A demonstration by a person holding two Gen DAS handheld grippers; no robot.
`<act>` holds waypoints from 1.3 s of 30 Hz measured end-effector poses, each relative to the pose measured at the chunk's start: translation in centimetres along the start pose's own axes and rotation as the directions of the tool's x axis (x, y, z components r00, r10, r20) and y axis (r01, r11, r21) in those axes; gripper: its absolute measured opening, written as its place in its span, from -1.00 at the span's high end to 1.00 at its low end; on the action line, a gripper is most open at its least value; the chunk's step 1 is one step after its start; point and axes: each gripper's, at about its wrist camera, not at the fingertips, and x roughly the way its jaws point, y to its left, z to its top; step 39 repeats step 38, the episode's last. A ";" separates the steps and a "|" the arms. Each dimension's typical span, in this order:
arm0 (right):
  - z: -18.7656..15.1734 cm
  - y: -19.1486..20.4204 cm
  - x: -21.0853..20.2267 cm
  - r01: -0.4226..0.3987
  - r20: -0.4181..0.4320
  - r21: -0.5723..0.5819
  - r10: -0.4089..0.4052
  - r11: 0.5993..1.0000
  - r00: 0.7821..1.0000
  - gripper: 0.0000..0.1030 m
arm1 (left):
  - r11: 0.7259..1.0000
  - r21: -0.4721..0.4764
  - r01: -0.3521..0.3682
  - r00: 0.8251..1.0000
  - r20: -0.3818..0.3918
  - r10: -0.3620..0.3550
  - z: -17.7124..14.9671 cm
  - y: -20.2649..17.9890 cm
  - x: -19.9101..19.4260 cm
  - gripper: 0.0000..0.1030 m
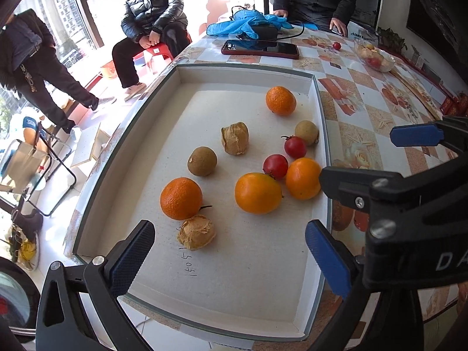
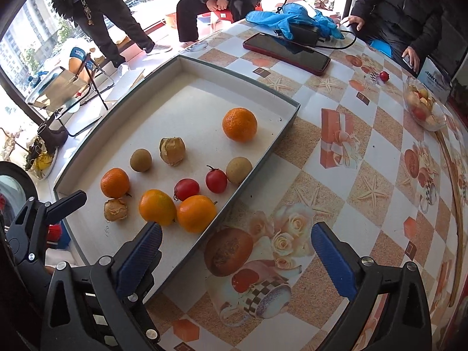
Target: Organize fruits
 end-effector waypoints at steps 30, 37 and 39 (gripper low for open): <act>-1.8 0.7 -0.4 0.005 -0.004 -0.016 -0.005 1.000 1.000 -0.99 | 1.000 0.009 -0.022 1.000 -0.010 0.022 -0.7 -1.0 -0.5 -0.99; -2.4 -0.6 -0.9 -0.002 0.009 0.011 0.002 1.000 1.000 -0.99 | 1.000 0.025 -0.019 1.000 0.013 0.018 -0.5 -1.8 -1.2 -0.99; -2.5 -0.9 -1.0 -0.004 0.012 0.018 0.004 1.000 1.000 -0.99 | 1.000 0.030 -0.007 1.000 0.008 0.006 -0.4 -2.1 -1.3 -0.99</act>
